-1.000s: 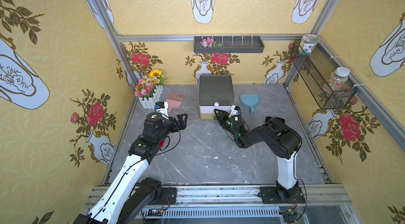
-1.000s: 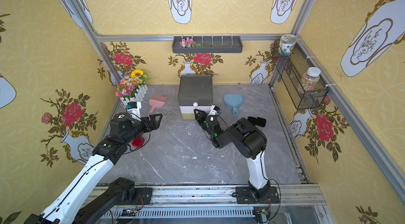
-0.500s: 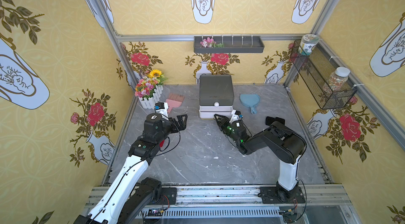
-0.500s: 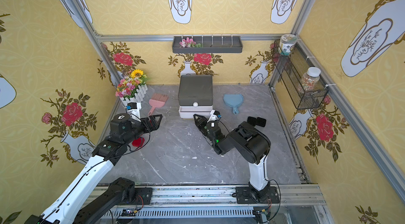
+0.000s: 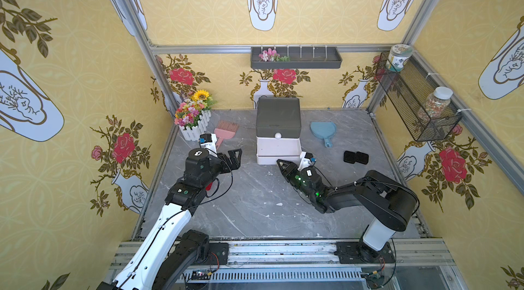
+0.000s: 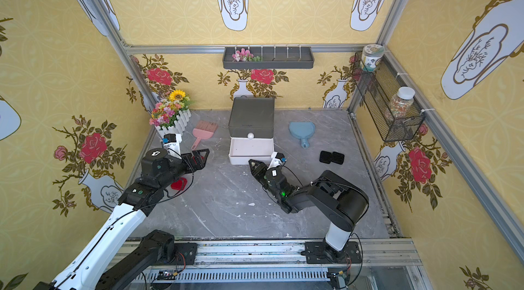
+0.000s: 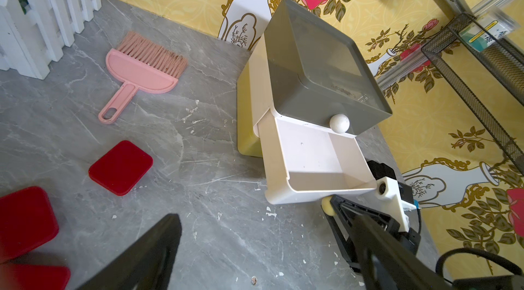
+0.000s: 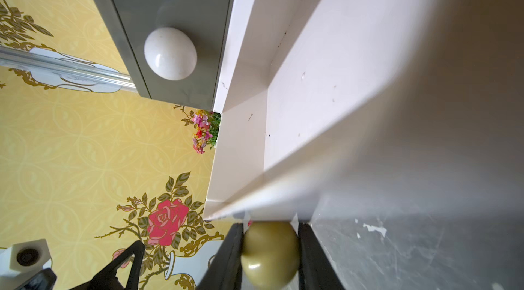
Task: Place the brooch boxes into the drawer by color
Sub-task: Open the drawer in the storage box, then pick up the brooch box from the center of the board.
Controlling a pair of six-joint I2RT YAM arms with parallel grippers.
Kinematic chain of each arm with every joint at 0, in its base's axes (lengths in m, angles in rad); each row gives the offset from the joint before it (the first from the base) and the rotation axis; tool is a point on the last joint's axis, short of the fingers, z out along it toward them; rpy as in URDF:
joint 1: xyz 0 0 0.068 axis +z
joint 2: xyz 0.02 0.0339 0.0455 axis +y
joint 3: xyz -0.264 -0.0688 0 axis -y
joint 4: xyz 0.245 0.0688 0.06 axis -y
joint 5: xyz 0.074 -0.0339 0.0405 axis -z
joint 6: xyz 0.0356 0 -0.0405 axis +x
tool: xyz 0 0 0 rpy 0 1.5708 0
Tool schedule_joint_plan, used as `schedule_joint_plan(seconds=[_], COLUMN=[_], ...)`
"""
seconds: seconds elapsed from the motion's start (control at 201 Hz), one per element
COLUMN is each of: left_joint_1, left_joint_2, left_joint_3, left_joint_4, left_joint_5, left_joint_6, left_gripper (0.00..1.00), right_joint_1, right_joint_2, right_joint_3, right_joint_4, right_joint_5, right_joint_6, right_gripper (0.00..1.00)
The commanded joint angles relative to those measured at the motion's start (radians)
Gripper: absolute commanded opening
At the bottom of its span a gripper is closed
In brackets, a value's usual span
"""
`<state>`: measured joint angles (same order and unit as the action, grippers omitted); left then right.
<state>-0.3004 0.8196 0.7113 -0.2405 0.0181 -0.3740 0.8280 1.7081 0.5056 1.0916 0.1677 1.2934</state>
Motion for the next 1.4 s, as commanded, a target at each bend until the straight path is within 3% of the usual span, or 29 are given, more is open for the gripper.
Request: schedule_joint_plan(seconds=[0.0, 0.284, 0.588, 0.667, 0.762, 1.056, 1.18, 1.329, 1.399], left_joint_1=[0.001, 0.001, 0.001, 0.001, 0.001, 0.001, 0.001, 0.001, 0.001], left_joint_2=[-0.003, -0.001, 0.003, 0.000, 0.000, 0.004, 0.002, -0.002, -0.002], left_joint_3=[-0.006, -0.004, -0.003, -0.003, -0.003, -0.006, -0.006, -0.008, -0.009], left_joint_4=[-0.012, -0.014, -0.013, -0.014, -0.013, -0.008, -0.006, -0.005, -0.003], left_joint_5=[-0.009, -0.009, -0.006, -0.006, -0.007, -0.006, -0.004, -0.004, -0.003], left_joint_6=[0.001, 0.003, 0.003, 0.003, 0.001, 0.000, -0.001, -0.005, -0.006], left_gripper=[1.00, 1.00, 1.00, 1.00, 1.00, 1.00, 1.00, 1.00, 1.00], right_joint_1=[0.027, 0.099, 0.119, 0.123, 0.139, 0.155, 0.163, 0.168, 0.105], right_joint_2=[-0.006, 0.020, 0.005, -0.005, -0.029, -0.189, -0.343, -0.609, -0.691], right_joint_3=[-0.018, -0.038, -0.025, -0.026, -0.028, -0.048, -0.051, 0.116, 0.281], right_joint_4=[0.080, 0.112, 0.077, 0.065, 0.032, -0.185, -0.432, -1.058, -1.395], right_joint_5=[-0.003, 0.053, 0.075, 0.076, 0.097, 0.155, 0.194, 0.308, 0.341], right_joint_6=[-0.024, -0.014, -0.031, -0.039, -0.069, -0.130, -0.163, -0.293, -0.381], right_gripper=[0.23, 0.24, 0.32, 0.39, 0.60, 0.76, 0.77, 0.81, 0.88])
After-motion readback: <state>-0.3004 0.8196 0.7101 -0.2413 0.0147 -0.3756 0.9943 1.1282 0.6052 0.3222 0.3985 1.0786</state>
